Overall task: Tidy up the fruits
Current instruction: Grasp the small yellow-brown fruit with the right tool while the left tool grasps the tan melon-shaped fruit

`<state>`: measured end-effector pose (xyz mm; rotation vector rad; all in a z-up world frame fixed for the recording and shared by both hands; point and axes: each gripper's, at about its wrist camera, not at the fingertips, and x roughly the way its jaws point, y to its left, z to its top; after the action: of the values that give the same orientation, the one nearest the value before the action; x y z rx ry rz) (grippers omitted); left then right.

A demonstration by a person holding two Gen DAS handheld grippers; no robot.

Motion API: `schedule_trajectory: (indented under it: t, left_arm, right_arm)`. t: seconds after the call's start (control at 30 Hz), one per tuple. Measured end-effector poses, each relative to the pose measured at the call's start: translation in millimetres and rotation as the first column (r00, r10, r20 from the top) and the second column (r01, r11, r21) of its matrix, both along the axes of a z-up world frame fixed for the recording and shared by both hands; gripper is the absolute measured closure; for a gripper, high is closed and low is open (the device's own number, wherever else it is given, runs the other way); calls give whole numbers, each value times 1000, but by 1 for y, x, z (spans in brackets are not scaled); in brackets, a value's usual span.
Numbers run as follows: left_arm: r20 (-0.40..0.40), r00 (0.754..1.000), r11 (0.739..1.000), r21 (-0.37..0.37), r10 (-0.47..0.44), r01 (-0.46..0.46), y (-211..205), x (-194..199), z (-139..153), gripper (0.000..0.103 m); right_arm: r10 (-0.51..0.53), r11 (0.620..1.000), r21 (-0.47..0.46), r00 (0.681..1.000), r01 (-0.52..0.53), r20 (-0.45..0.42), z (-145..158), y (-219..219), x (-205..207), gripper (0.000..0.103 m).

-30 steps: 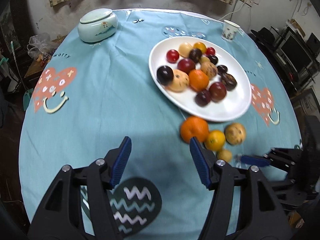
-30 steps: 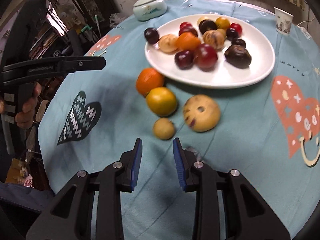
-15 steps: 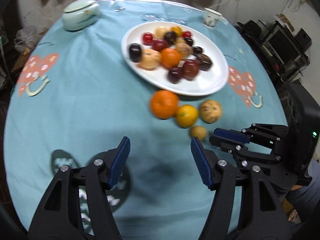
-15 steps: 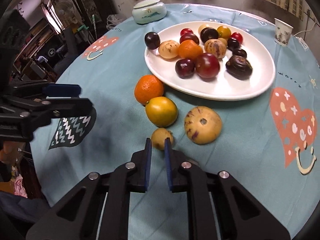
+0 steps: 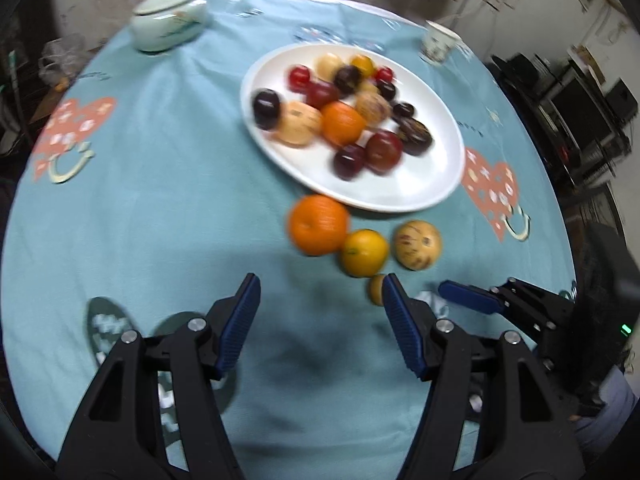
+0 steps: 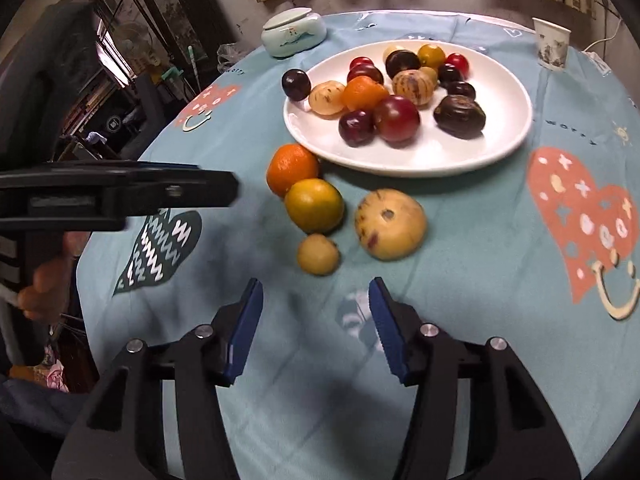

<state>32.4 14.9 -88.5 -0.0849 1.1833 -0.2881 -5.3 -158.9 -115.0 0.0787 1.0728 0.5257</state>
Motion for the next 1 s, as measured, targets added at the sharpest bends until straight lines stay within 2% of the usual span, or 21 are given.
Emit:
schedule_trajectory:
  t: [0.1, 0.13, 0.2, 0.33, 0.4, 0.5, 0.6, 0.73, 0.87, 1.0]
  left_arm:
    - [-2, 999, 999, -2, 37, -37, 15, -4, 3, 38]
    - [-5, 999, 999, -2, 46, -46, 17, -5, 1, 37]
    - [-18, 999, 999, -8, 50, -50, 18, -7, -2, 37]
    - [-41, 999, 999, -15, 28, -29, 7, -10, -11, 37]
    - [-50, 999, 1000, -16, 5, -6, -5, -11, -15, 37]
    - [-58, 998, 999, -27, -37, 36, -26, -13, -18, 37]
    - [-40, 992, 993, -25, -118, 117, -61, -15, -16, 37]
    - [17, 979, 978, 42, -203, 202, -108, -10, -14, 37]
    - [54, 969, 963, 138, -240, 231, -137, 1, -23, 37]
    - [15, 973, 958, 179, -230, 224, -148, 19, -41, 37]
  right_arm:
    - [11, 1000, -16, 1000, -11, -11, -8, 13, 12, 48]
    - [20, 1000, -23, 1000, -20, -18, -12, 17, 17, 52]
    - [34, 998, -51, 999, -35, -28, -18, 25, 22, 76]
    - [71, 994, -86, 997, -72, -20, -18, 29, 22, 77]
    - [67, 995, -67, 998, -68, -18, -12, 20, 17, 77]
    - [21, 999, -41, 1000, -21, -14, -5, -7, 8, 77]
    - [-46, 998, -40, 999, 45, -25, -5, -39, -2, 77]
    - [-110, 994, -11, 993, 110, -43, -8, -65, -12, 77]
    - [-130, 991, 11, 990, 131, -52, -9, -76, -20, 77]
    - [-132, 991, 24, 990, 133, -51, -6, -84, -24, 77]
